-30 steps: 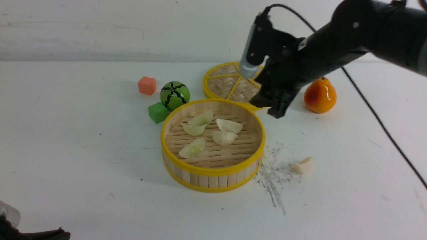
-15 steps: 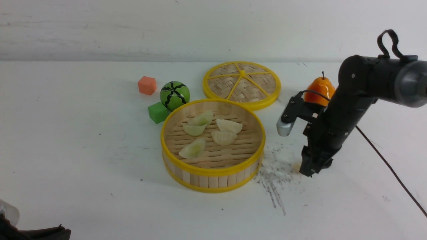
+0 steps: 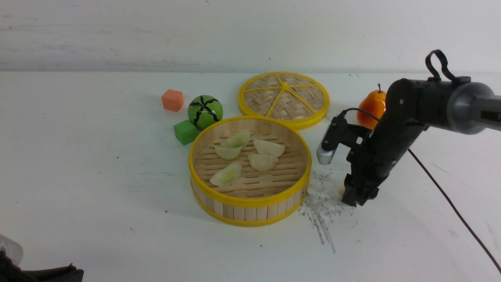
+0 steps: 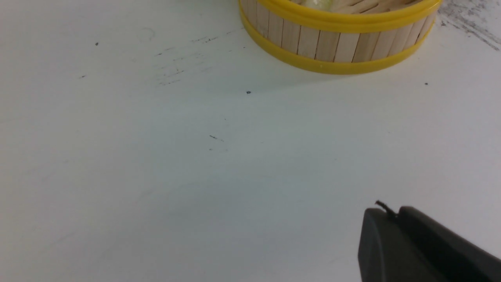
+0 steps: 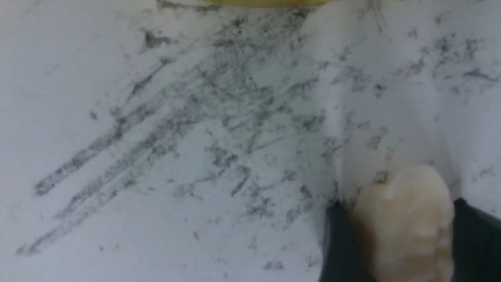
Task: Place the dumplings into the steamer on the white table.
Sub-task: 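Reach for and grasp a dumpling lying on the table beside the steamer, then place the dumpling in the bamboo steamer basket with the right gripper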
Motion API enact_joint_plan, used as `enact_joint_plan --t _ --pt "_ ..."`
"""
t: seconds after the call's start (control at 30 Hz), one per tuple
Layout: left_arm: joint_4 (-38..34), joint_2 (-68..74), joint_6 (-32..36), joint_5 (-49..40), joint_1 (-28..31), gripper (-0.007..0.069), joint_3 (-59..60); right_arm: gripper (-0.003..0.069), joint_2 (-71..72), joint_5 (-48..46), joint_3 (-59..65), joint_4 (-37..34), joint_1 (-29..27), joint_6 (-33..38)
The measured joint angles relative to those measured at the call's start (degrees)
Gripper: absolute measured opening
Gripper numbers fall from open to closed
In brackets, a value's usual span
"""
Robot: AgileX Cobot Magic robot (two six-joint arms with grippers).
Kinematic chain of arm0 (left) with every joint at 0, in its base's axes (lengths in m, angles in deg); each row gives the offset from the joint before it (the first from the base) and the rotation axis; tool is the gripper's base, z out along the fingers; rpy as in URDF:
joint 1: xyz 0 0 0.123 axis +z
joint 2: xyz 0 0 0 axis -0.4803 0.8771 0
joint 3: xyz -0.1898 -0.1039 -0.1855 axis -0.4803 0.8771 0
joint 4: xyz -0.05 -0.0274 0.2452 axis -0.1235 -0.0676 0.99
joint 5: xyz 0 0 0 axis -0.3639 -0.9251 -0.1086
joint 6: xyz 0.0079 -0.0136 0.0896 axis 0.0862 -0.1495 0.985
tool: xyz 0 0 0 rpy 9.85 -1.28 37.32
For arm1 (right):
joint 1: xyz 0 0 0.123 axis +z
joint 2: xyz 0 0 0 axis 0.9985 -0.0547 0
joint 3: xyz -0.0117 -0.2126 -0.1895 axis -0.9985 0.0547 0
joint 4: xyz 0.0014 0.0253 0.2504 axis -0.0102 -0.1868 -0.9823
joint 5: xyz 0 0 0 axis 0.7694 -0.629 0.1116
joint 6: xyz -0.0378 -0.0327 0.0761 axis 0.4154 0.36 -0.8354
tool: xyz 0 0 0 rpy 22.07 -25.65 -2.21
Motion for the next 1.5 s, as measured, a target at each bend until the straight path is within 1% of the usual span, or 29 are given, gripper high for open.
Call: enact_joint_plan --t 0.07,0.13,0.33,0.4,0.43,0.47,0.5,0.53,0.57,0.6,0.63,0.77,0.87,1.03,1.17,1.33,1.43,1.5 --pt "0.0 0.0 0.0 0.06 0.0 0.0039 0.0 0.029 -0.05 -0.46 -0.11 0.0 0.0 -1.19" --pt "0.0 0.0 0.0 0.06 0.0 0.0041 0.0 0.029 -0.05 -0.73 -0.24 0.0 0.0 -1.42" --pt "0.0 0.0 0.0 0.01 0.0 0.005 0.0 0.0289 0.65 -6.28 -3.7 0.12 0.0 -1.71" --pt "-0.02 0.0 0.0 0.01 0.0 0.0052 0.0 0.0289 2.56 -8.23 -7.34 -2.15 0.0 -1.71" --pt "-0.02 0.0 0.0 0.07 0.0 0.0053 0.0 0.0289 3.85 -8.95 -9.5 -4.56 0.0 -1.71" --pt "-0.02 0.0 0.0 0.07 0.0 0.0053 0.0 0.0289 3.85 -9.06 -9.86 -4.97 0.0 -1.71" --pt "-0.02 0.0 0.0 0.07 0.0 0.0056 0.0 0.0289 5.19 -9.27 -13.04 -8.7 0.25 -1.62" --pt "-0.02 0.0 0.0 0.07 0.0 0.0056 0.0 0.0289 5.57 -9.21 -13.98 -10.74 0.5 -1.23" --pt "-0.02 0.0 0.0 0.07 0.0 0.0056 0.0 0.0289 5.74 -9.04 -15.52 -14.25 0.94 -0.37" --pt "-0.02 0.0 0.0 0.07 0.0 0.0056 0.0 0.0289 5.81 -8.54 -16.4 -18.01 1.6 1.5" --pt "-0.02 0.0 0.0 0.07 0.0 0.0056 0.0 0.0289 5.81 -8.43 -16.48 -18.58 1.84 1.81" --pt "-0.02 0.0 0.0 0.19 0.0 0.0057 0.0 0.0289 2.9 -8.41 -16.92 -29.01 5.48 8.05" --pt "-0.07 0.0 0.0 0.19 0.0 0.0057 0.0 0.0289 -1.54 -8.55 -16.92 -33.09 8.35 10.56" --pt "-0.26 0.0 0.0 -0.15 0.0 0.006 0.0 0.0289 -6.29 -8.15 -16.92 -32.77 8.77 10.86" --pt "-0.92 0.0 0.0 -0.16 0.0 0.0062 0.0 0.0289 -7.71 -7.24 -16.92 -29.38 8.54 10.45" --pt "-1.09 0.0 0.0 -0.21 0.0 0.0065 0.0 0.0292 -8.04 -6.09 -16.92 -25.74 8.54 8.26" --pt "-1.09 0.0 0.0 -0.21 0.0 0.0067 0.0 0.0313 -8.04 -5.95 -16.92 -24.42 8.54 7.21" --pt "-1.09 0.0 0.0 -0.1 0.0 0.0067 0.0 0.0366 -8.04 -5.79 -16.92 -23.33 8.54 5.98"
